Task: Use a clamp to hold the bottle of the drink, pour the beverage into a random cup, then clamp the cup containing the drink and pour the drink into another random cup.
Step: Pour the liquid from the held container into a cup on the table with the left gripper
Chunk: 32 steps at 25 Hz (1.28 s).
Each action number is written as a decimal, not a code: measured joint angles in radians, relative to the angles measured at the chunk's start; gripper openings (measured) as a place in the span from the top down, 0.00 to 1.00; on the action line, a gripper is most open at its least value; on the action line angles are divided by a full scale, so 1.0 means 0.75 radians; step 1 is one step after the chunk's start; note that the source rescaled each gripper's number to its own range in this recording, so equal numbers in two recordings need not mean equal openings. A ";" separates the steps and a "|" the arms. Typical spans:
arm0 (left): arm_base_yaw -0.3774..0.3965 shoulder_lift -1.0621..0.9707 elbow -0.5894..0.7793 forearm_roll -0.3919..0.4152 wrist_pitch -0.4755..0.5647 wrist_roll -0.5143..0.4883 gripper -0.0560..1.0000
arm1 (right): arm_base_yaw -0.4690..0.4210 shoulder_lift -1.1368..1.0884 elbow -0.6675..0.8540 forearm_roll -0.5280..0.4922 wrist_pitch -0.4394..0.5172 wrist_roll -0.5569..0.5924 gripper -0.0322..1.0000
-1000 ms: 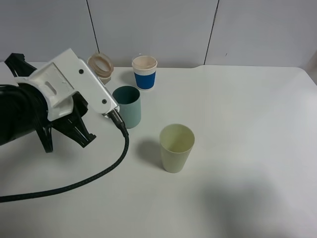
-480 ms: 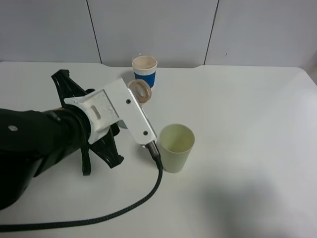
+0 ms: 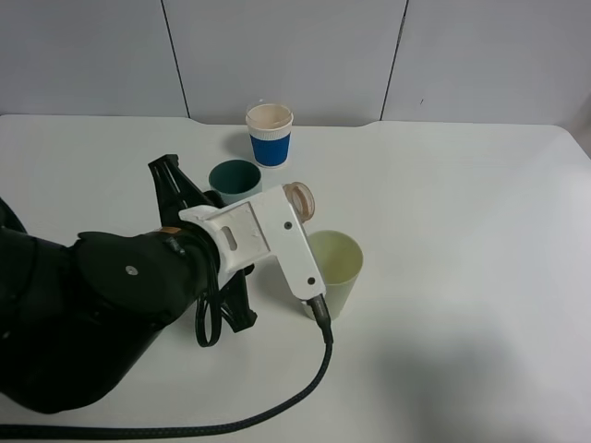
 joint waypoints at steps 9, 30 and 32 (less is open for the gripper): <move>-0.003 0.096 -0.051 -0.001 -0.029 0.115 0.93 | 0.000 0.000 0.000 0.000 0.000 0.000 0.00; 0.004 0.098 -0.056 0.006 -0.080 0.303 0.93 | 0.000 0.000 0.000 0.000 0.000 0.000 0.00; 0.004 0.098 -0.056 0.027 -0.105 0.306 0.93 | 0.000 0.000 0.000 0.000 0.000 0.000 0.00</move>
